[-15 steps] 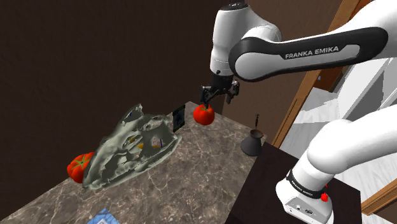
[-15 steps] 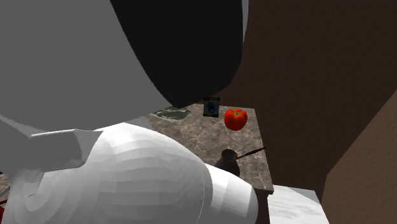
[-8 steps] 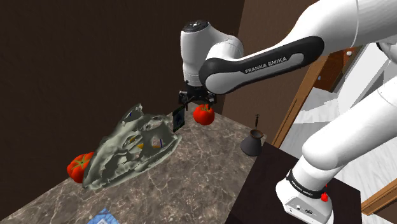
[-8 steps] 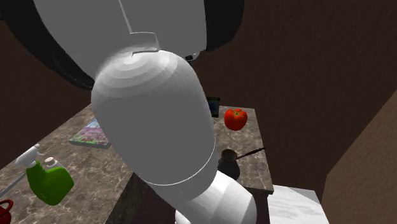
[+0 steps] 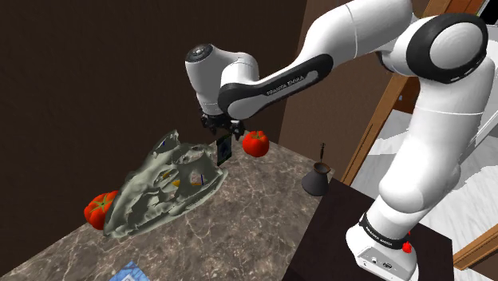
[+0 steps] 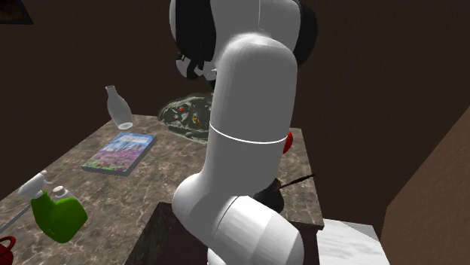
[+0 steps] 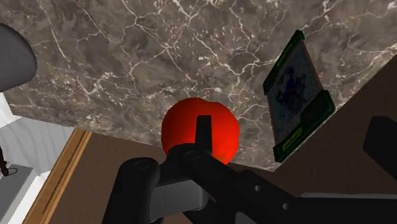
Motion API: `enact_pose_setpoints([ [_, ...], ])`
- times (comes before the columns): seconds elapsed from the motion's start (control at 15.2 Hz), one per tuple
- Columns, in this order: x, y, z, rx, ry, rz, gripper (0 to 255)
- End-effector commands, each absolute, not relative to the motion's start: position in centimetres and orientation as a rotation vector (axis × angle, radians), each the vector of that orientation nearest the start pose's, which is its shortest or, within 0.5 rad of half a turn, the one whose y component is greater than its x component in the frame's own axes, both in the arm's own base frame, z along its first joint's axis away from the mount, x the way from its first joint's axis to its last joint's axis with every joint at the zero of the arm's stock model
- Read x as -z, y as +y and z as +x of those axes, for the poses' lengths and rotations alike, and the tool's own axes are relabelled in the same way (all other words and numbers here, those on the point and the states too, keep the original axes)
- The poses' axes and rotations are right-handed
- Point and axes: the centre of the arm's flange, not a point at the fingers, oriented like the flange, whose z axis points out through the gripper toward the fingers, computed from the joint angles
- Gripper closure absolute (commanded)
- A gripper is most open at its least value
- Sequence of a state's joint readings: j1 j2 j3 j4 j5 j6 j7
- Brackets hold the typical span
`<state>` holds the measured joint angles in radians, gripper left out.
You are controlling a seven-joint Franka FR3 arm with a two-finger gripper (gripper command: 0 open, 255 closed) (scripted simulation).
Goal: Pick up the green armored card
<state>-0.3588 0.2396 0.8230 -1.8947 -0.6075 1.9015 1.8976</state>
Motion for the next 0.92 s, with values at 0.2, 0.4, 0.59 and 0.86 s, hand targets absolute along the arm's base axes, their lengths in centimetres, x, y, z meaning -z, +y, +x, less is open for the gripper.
enact_pose_setpoints([
  [0.2,-37.7,19.9,61.7,0.609,2.195,-2.58,0],
  [0.4,-36.4,19.3,64.1,0.637,2.298,-2.497,0],
  [0.59,-34.8,19.3,64.1,0.637,2.298,-2.497,0],
  [0.86,-32.9,19.3,64.1,0.637,2.298,-2.497,0],
])
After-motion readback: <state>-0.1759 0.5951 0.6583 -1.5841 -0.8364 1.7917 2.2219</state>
